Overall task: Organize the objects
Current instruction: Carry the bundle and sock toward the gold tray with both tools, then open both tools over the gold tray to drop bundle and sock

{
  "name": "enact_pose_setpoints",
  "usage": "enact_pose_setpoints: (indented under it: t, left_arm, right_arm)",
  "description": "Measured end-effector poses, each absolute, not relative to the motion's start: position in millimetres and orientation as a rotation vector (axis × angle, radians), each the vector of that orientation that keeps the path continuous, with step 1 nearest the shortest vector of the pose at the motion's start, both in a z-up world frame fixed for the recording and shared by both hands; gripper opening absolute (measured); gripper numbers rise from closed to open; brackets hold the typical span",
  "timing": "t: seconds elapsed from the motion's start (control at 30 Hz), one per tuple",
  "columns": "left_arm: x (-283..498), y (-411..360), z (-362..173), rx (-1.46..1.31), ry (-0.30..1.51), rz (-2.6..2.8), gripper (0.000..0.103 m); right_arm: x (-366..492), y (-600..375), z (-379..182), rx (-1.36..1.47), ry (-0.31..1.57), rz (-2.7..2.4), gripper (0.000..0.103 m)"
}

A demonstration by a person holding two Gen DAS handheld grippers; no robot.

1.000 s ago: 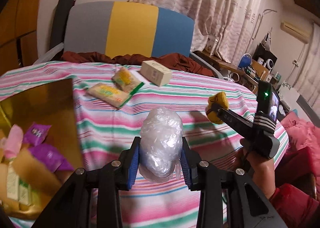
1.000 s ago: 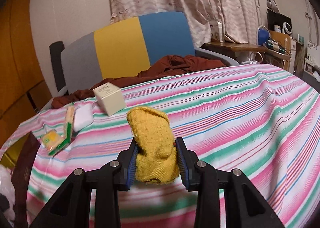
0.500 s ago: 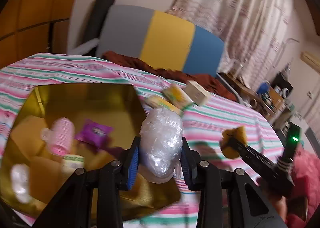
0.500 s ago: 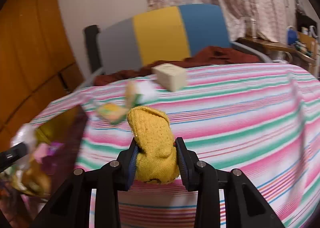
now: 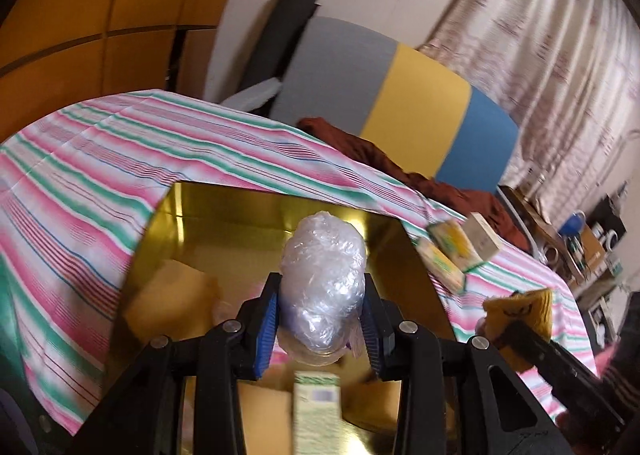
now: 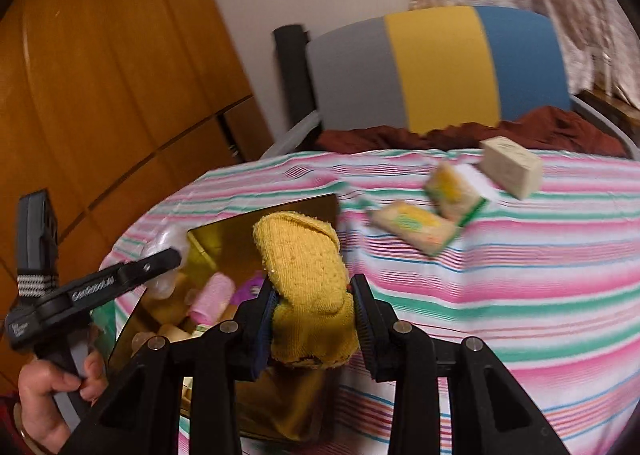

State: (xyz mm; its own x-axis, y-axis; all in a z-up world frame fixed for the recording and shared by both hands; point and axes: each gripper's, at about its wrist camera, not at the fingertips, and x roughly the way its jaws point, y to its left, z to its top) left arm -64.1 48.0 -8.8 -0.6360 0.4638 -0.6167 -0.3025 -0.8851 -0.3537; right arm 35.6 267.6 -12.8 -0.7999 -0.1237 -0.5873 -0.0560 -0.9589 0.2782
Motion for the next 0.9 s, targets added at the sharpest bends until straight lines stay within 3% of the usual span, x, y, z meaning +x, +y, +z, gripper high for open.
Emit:
enact_pose_setpoints:
  t: [0.23,0.4,0.9]
  left_arm:
    - [-75.3,29.5,-16.3,-1.063,-0.329,2.518,0.038]
    - [-80.3,24.9,-22.7,-1.094,-0.336,2.517,0.038]
    - [-99.6,49.5,-33.8,-1.166,-0.309,2.481,0.038]
  right_arm:
    - [2.8,243.9,-23.2,1.069,-0.354,-2.897,0.038]
    - [-14.3,249.0,-32.4,1.142,-0.427,-2.9,0.047]
    - [31.8,271.7,-33.0,1.063,-0.695,-2.907,0.049]
